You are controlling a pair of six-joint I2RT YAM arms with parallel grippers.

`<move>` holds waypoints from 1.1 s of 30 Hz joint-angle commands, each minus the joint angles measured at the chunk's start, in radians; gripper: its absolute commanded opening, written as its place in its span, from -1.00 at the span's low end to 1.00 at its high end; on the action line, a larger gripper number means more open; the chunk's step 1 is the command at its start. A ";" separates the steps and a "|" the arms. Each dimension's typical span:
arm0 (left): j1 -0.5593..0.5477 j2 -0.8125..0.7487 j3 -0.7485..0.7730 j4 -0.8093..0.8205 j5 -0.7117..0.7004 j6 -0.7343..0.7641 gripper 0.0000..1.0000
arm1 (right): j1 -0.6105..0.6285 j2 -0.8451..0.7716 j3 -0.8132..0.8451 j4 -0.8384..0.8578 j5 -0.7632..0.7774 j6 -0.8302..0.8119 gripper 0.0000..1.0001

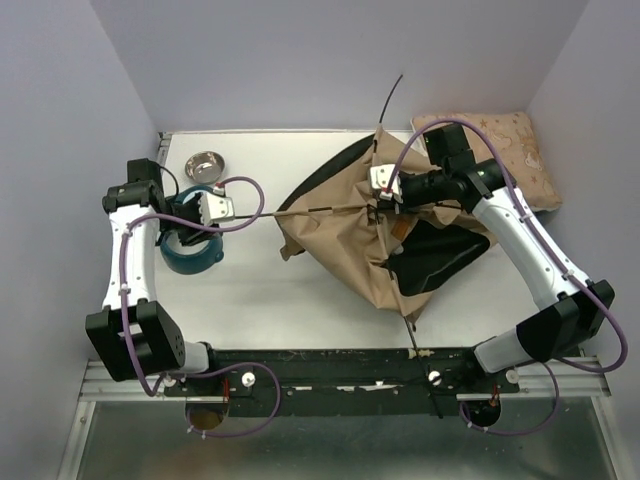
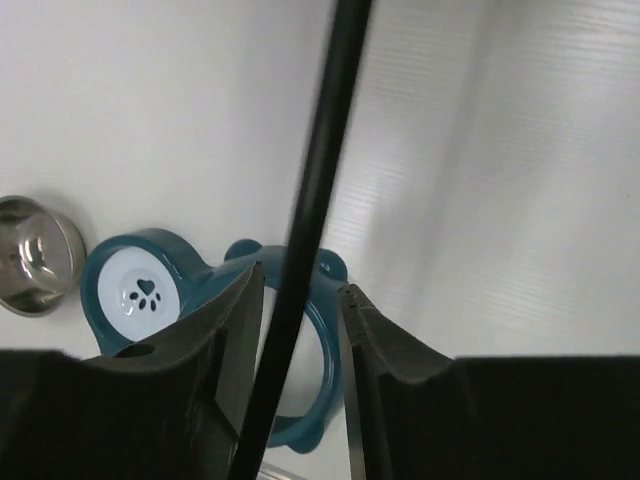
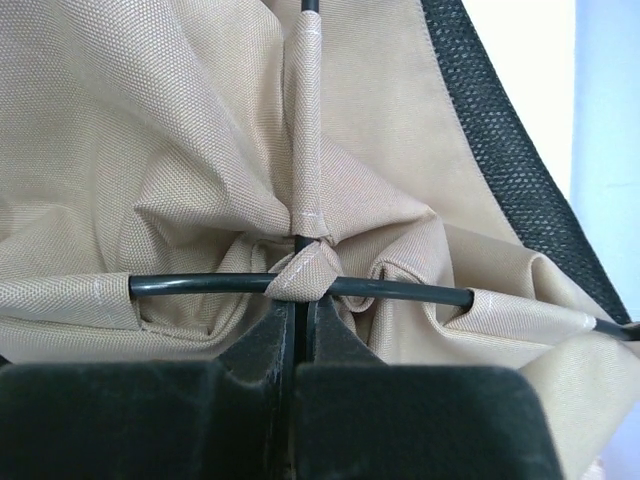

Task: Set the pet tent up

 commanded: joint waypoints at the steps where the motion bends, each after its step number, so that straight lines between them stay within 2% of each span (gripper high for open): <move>1: 0.079 -0.002 0.019 -0.271 -0.012 0.185 -0.43 | 0.000 0.027 0.079 0.051 0.107 -0.142 -0.99; 3: 0.079 -0.040 -0.023 -0.297 0.017 0.197 -0.86 | 0.000 0.036 0.095 0.106 0.087 -0.149 -0.99; 5: 0.079 -0.103 -0.090 -0.287 0.066 0.180 -1.00 | 0.002 0.057 0.124 0.129 0.041 -0.181 -0.99; 6: 0.079 -0.136 -0.122 -0.276 0.089 0.154 -1.00 | 0.005 0.070 0.144 0.128 0.017 -0.204 -0.99; 8: 0.079 -0.213 -0.191 -0.321 0.103 0.212 -1.00 | 0.029 0.093 0.203 0.070 -0.011 -0.260 -0.99; 12: 0.079 -0.467 -0.317 -0.322 0.054 0.208 -1.00 | 0.113 0.082 0.293 -0.068 -0.064 -0.260 -0.99; 15: 0.077 -0.658 -0.359 -0.323 0.039 0.189 -1.00 | 0.172 -0.007 0.192 -0.084 -0.080 -0.269 -0.99; 18: 0.077 -0.807 -0.359 -0.323 0.040 0.140 -1.00 | 0.231 -0.132 0.015 -0.029 -0.074 -0.274 -0.99; 21: 0.079 -0.902 -0.354 -0.323 0.023 0.087 -1.00 | 0.267 -0.191 -0.052 0.029 -0.057 -0.287 -0.99; 25: 0.077 -0.982 -0.351 -0.322 0.010 -0.024 -1.00 | 0.267 -0.119 0.008 0.127 -0.016 -0.298 -0.99; 29: 0.077 -1.011 -0.365 -0.319 0.007 -0.051 -1.00 | 0.267 0.019 0.145 0.206 -0.043 -0.347 -0.99; 33: 0.079 -1.066 -0.402 -0.196 -0.050 -0.205 -1.00 | 0.272 0.154 0.254 0.342 -0.086 -0.418 -0.99</move>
